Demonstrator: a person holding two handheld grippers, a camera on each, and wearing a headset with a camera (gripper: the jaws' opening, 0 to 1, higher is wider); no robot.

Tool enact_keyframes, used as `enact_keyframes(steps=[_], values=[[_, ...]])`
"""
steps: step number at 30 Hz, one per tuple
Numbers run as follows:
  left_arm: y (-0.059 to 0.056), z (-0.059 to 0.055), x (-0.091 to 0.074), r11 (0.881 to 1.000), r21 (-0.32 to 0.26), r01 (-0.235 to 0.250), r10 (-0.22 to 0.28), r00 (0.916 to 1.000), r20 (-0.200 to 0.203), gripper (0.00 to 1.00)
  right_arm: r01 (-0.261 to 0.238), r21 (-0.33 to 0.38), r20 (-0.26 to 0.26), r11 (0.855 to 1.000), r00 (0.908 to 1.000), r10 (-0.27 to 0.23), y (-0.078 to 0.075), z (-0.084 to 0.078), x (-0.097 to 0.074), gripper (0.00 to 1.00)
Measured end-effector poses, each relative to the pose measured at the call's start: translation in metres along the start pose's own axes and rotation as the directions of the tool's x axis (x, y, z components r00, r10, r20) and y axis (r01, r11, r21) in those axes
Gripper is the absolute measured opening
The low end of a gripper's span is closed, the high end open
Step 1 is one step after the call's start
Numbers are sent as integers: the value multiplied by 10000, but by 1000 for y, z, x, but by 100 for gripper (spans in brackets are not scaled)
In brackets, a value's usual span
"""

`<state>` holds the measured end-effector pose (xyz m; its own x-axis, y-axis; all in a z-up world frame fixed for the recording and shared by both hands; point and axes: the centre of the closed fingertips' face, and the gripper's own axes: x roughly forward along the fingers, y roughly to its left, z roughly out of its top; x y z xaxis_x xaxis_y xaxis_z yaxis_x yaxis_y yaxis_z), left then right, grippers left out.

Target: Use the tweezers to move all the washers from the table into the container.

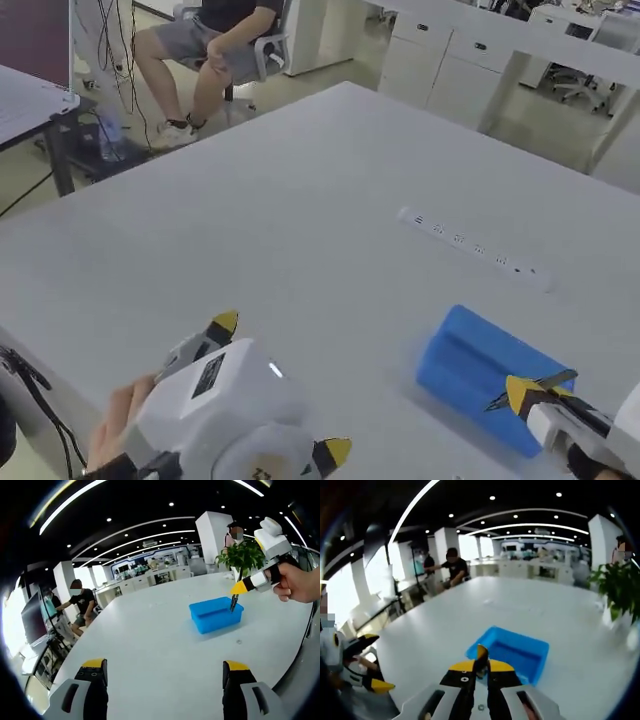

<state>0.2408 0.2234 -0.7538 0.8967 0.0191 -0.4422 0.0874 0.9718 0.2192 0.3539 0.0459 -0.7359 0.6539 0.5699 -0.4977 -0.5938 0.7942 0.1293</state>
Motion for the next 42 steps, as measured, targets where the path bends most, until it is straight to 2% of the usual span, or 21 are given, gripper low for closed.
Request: enact_keyframes(steps=[6,11,15,21,24,27,30,33,36,40,42], values=[[-4,-1,0,9999,140,92,-92,10000,-18,98,-37,33,-467,10000,9989,38,7,-24,-1,4],[-6,-1,1,9996,230,167,-166,9999,-45,98,144,143,-797,9998,9967,-133,3,-45,2,4],[-6,-1,1,9995,280,165,-165,9999,-20,98,-31,202,-1153,9998,9933,54,4,-56,5,4],[-6,-2,1,9993,340,158,-155,9998,-81,97,63,-125,-1439,9999,9896,-81,-2,-70,8,4],[-6,-2,1,9993,332,192,-189,9998,-100,97,-28,279,-1695,9996,9855,75,-2,-79,7,4],[-8,-3,2,9986,461,247,-239,9996,-177,97,-14,134,-1791,9999,9838,38,-3,-84,9,4],[-9,-4,2,9980,572,251,-237,9994,-248,97,-55,123,-1650,9999,9863,75,-1,-79,8,4],[-8,-4,2,9983,525,253,-240,9994,-244,96,-60,120,-1575,9999,9875,78,-1,-77,8,4],[-9,-4,2,9981,553,260,-247,9994,-246,96,-68,157,-1810,9999,9834,95,-2,-83,12,4],[-8,-5,2,9982,546,256,-240,9993,-286,96,-77,190,-1612,9998,9869,107,-1,-82,10,4],[-8,-5,2,9985,505,227,-214,9994,-265,96,-103,90,-1671,9999,9859,116,-1,-82,11,4]])
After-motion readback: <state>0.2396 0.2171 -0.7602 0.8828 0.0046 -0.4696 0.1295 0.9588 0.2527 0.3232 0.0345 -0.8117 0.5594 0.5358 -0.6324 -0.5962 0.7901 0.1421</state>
